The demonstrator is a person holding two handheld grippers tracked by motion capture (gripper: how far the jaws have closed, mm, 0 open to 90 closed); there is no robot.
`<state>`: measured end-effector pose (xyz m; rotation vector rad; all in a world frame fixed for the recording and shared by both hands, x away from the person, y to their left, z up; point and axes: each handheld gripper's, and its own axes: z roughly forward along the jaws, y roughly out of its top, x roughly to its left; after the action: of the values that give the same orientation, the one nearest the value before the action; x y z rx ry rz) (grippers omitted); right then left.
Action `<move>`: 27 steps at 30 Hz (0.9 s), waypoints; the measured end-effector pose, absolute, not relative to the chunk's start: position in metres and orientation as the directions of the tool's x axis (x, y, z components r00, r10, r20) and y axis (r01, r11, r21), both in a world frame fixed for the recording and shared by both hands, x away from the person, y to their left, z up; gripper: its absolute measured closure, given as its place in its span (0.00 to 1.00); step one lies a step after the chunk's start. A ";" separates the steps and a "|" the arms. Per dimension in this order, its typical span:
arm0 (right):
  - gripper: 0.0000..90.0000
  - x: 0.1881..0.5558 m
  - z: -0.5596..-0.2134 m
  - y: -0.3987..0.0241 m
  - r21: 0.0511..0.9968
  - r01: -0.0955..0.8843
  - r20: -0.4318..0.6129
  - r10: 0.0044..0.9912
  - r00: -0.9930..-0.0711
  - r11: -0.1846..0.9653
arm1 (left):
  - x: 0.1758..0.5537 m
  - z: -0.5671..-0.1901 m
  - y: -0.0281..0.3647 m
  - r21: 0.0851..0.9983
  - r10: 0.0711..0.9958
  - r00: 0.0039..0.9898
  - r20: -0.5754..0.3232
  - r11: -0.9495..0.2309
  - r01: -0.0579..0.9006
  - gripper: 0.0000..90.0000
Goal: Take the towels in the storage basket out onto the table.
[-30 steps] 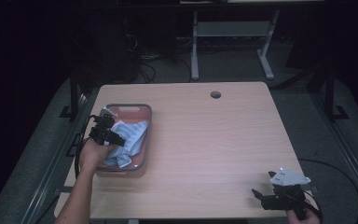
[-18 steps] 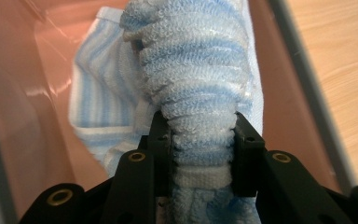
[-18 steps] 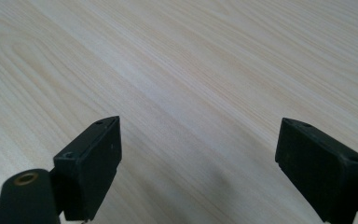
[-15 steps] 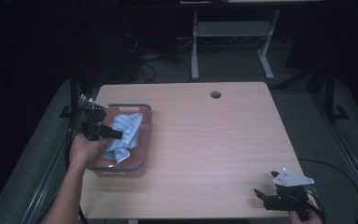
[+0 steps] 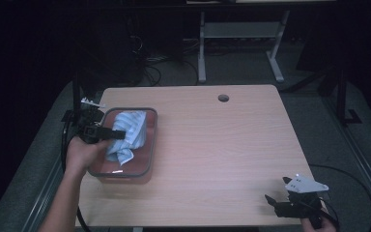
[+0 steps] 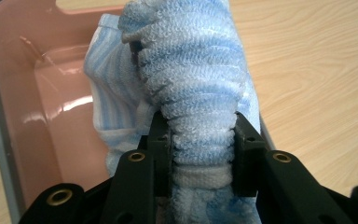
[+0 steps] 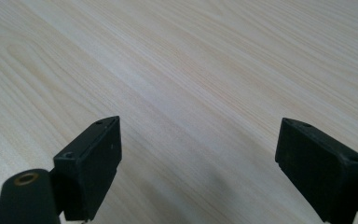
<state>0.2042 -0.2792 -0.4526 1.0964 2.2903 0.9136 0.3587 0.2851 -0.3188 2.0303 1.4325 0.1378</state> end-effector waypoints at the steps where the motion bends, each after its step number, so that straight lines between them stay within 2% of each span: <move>1: 0.15 0.204 -0.453 -0.279 0.719 0.510 -0.105 0.799 -0.592 0.472 | 0.358 -0.318 0.285 0.556 0.878 0.397 -0.266 -0.197 0.808 0.74; 27: 0.15 0.205 -0.451 -0.282 0.725 0.508 -0.106 0.805 -0.584 0.464 | 0.354 -0.288 0.276 0.626 0.847 0.424 -0.321 -0.146 0.766 0.73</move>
<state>0.2046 -0.2815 -0.4506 1.0969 2.2802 0.9154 0.3539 0.2758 -0.2884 1.9316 1.3659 0.1375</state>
